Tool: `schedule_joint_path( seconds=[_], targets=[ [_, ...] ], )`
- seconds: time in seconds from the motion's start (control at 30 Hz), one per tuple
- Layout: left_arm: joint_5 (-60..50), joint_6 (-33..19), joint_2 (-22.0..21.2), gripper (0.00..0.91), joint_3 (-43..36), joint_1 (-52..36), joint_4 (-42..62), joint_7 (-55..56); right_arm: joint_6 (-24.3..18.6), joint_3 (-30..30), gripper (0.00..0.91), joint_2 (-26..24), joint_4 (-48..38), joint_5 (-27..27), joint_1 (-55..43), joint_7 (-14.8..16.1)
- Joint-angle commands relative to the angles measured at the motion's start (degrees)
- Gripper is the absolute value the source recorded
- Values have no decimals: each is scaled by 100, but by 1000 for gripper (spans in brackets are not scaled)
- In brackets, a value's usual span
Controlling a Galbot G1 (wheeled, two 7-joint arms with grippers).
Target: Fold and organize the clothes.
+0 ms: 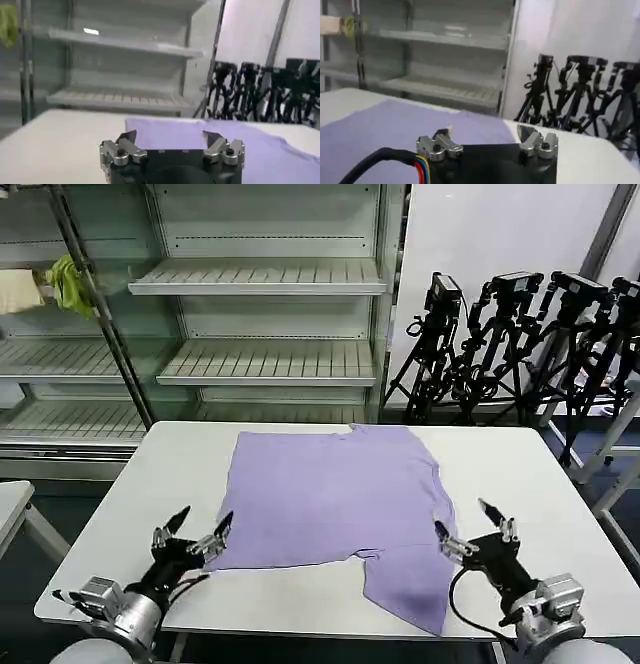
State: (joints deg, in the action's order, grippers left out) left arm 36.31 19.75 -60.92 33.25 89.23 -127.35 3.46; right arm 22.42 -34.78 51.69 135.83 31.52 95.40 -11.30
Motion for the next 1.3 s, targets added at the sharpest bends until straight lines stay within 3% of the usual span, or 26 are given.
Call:
schedule_joint_path(
  seconds=[0.03,0.53,1.3],
  targets=[
    [63,46,146,907,-378,224,192,90,-23,111,907,-15,13,224,699,-420],
    [56,-24,169,907,-574,147,510,59,53,105,907,441,221,255,1182,-930],
    [-132,-130,57,907,-596,69,724,-1,51,679,907,836,-444,205,581,-890]
  ],
)
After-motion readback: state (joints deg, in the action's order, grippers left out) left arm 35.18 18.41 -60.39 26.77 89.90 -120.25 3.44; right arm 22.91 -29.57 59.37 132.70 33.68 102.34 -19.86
